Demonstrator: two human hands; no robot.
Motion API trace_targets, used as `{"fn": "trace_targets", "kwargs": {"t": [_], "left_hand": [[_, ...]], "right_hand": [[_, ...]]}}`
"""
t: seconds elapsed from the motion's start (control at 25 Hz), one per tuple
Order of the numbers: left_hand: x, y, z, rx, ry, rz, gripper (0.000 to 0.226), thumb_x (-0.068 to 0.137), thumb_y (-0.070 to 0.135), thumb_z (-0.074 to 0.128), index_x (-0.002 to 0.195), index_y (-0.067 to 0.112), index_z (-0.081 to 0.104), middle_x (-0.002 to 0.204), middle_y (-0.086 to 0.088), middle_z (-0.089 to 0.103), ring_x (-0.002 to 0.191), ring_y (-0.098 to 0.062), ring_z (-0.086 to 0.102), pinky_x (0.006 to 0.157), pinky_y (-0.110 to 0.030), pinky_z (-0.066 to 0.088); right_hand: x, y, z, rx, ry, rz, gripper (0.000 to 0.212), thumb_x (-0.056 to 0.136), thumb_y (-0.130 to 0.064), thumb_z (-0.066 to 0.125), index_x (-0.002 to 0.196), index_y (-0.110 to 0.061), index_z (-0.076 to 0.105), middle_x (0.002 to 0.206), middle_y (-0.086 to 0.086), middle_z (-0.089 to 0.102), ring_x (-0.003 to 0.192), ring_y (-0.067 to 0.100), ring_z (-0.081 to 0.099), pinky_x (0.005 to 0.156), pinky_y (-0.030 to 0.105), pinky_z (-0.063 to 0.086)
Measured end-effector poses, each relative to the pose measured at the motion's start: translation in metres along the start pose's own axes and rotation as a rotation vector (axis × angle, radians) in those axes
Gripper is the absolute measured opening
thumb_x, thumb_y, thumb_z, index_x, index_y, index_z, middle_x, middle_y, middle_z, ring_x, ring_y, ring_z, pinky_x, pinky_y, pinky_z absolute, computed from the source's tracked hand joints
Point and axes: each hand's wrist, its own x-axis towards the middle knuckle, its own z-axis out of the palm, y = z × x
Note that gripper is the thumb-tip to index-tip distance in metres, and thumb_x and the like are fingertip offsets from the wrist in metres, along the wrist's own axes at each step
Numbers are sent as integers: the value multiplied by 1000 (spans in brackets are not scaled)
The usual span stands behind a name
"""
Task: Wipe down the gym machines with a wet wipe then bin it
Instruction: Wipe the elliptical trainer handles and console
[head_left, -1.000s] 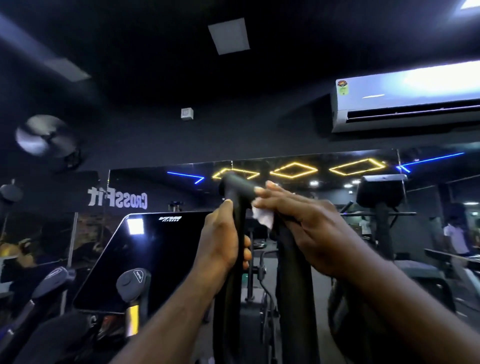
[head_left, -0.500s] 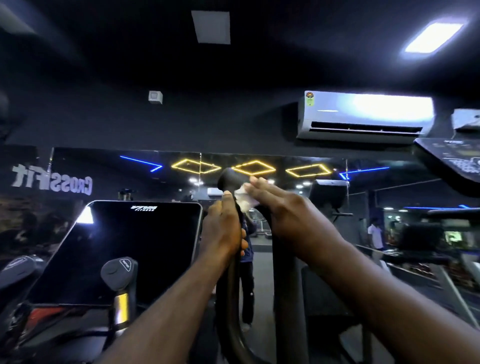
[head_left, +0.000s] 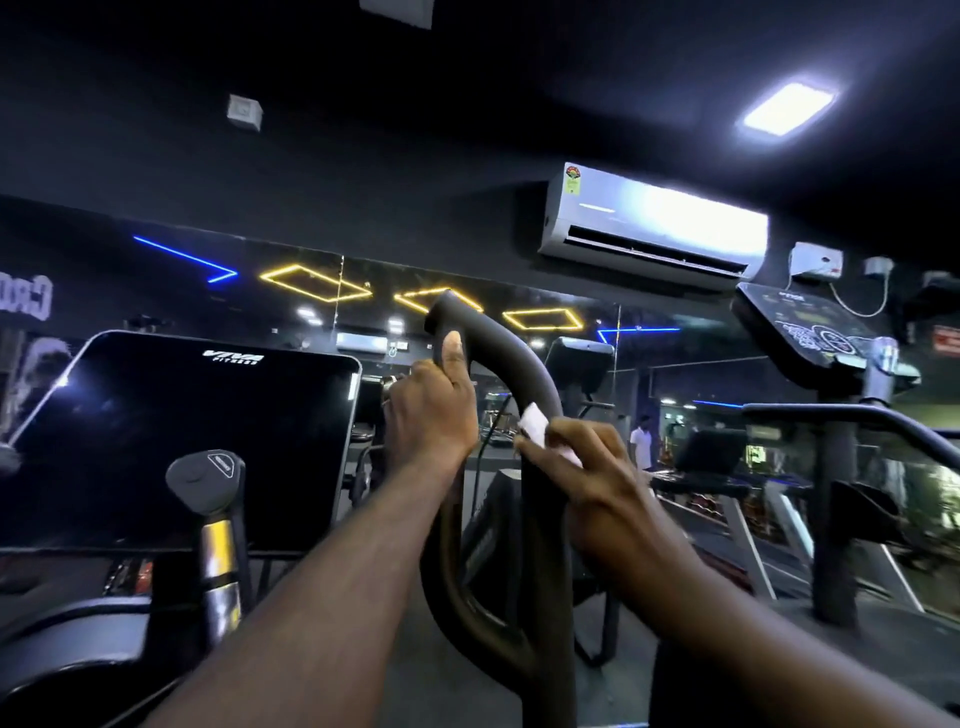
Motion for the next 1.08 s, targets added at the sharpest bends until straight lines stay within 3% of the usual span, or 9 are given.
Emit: {"fn": "trace_targets", "kwargs": {"t": [0.12,0.24,0.36,0.52,0.6,0.72,0.84,0.96,1.08], "left_hand": [[3,-5,4,5,60,9,88,102,71,5,97,11,69,89,-10,69,75,-26,66,55,-32,43],[2,-6,6,-12,21,-7,85,101,74,8,89,15,67,85,-6,69,70,-19,63,52,-29,36],[-3,0,1,8,49,-35,75,100,77,23,93,15,63,82,-5,63,66,-17,60,47,-28,33],[-4,-8,8,1,118,-3,77,97,81,29,98,12,64,84,-5,65,72,-22,65,48,-30,39],[-7,-5,8,15,105,-3,75,99,78,33,106,10,65,88,-2,61,75,-20,62,50,-31,36],[-19,-2,-1,44,63,-9,62,101,67,47,118,9,61,94,-5,59,82,-23,61,63,-31,37],[-29,-2,-1,72,78,-6,60,99,65,54,123,10,58,99,-9,61,97,-33,66,69,-36,40],[-32,-4,4,108,104,-4,57,100,63,54,122,11,57,96,-5,57,97,-34,68,68,-36,44],[-28,-5,4,94,106,-28,54,99,60,58,119,10,58,105,-12,67,93,-35,67,71,-35,46]], "right_hand": [[12,-2,-11,55,5,-38,59,82,7,62,138,-14,65,128,3,55,115,20,51,99,22,45],[69,14,-13,47,94,54,42,88,4,72,126,-13,72,122,6,60,112,24,54,92,35,54],[47,8,-7,53,55,151,28,90,-1,70,115,-13,73,116,5,55,106,24,54,85,43,57],[-43,-39,-15,72,-194,-124,23,97,-15,44,110,-22,60,118,-2,53,100,21,56,88,42,56],[-22,-22,-14,140,-84,-98,14,103,-27,49,109,-23,60,114,-1,53,95,20,53,88,44,55],[24,3,-11,72,45,104,25,96,-7,61,120,-7,69,121,8,47,105,22,50,88,42,56],[-24,-22,0,88,-46,43,29,93,-4,62,122,-9,65,120,8,49,106,26,50,89,44,55],[-96,-51,-3,193,-143,-129,26,100,-12,51,122,-10,65,120,6,52,106,22,53,89,34,56],[-53,-10,4,274,99,17,29,99,-10,50,120,-11,70,118,7,54,104,14,47,87,17,47]]}}
